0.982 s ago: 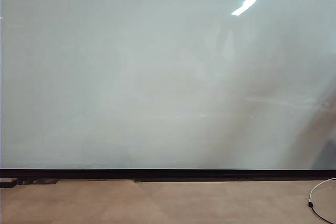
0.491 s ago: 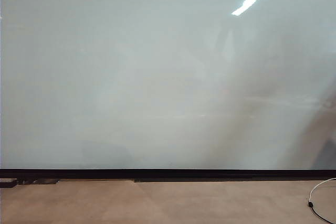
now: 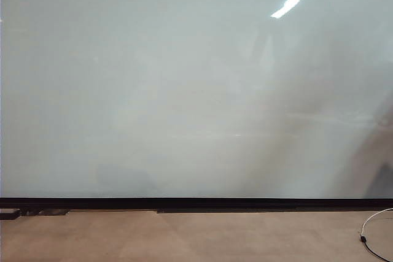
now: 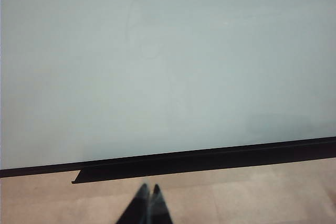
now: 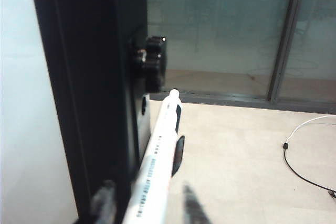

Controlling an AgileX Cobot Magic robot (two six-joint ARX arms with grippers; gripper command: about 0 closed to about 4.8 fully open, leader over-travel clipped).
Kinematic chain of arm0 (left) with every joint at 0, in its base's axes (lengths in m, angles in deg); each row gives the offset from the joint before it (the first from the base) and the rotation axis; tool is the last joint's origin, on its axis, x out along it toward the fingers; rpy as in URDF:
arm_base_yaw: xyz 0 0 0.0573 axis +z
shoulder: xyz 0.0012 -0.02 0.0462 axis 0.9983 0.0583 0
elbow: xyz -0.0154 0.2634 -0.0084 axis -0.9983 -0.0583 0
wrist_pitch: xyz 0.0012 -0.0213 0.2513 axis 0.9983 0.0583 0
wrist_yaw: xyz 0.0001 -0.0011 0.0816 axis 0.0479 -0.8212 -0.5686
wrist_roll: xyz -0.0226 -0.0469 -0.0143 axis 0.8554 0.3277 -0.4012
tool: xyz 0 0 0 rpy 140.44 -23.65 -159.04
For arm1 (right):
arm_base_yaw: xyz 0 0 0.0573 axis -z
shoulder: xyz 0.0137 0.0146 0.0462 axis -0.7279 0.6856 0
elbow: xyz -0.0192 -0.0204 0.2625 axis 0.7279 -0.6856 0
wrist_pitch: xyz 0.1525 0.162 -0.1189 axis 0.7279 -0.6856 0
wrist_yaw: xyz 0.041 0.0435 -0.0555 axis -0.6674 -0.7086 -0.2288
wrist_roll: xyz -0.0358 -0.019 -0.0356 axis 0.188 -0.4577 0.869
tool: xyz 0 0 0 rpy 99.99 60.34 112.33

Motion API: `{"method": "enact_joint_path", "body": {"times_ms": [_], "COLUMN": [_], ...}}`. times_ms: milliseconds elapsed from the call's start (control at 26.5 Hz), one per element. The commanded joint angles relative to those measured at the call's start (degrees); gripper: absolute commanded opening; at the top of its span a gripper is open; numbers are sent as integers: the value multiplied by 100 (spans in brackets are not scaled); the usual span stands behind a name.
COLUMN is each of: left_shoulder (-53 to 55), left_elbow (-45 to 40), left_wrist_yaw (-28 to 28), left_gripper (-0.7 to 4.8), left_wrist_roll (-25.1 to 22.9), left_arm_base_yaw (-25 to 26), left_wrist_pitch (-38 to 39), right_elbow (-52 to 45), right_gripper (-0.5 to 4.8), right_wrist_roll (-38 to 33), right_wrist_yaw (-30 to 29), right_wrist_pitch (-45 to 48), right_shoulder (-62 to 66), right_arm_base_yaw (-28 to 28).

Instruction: Pick up the pen on the shelf to the right of the whiteboard and draw a straight line.

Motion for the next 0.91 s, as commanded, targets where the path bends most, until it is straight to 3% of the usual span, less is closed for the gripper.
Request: {"method": "enact_joint_path", "body": {"times_ms": [38,113,189,340,604,680,906], "left_shoulder": [0,0,0,0,0,0,0], "left_elbow": [20,20,20,20,20,20,20], "left_wrist_yaw": [2,2,2,2,2,2,2], "left_gripper": [-5,-5,-5,-5,-5,-5,-5], "left_wrist_roll": [-4,-4,-4,-4,-4,-4,-4], "left_arm_base_yaw": [-2,-2,-2,-2,-2,-2,-2], "left_wrist_pitch": [-74,-74,-76,-74,-76,-74,-74], "right_elbow": [24,24,24,24,22,22,22], "right_gripper": [170,165,101,45,38,11,-1], "right_wrist_roll": [2,2,2,2,-35,-48,-46], "right_wrist_yaw": [9,7,7,4,-17,-7,352], "right_wrist_pitch": [122,122,122,120,122,129,42], "right_shoulder": [-15,-15,-15,-15,-81,-192,-531], "right_arm_base_yaw": [0,0,0,-2,17,28,197]}}
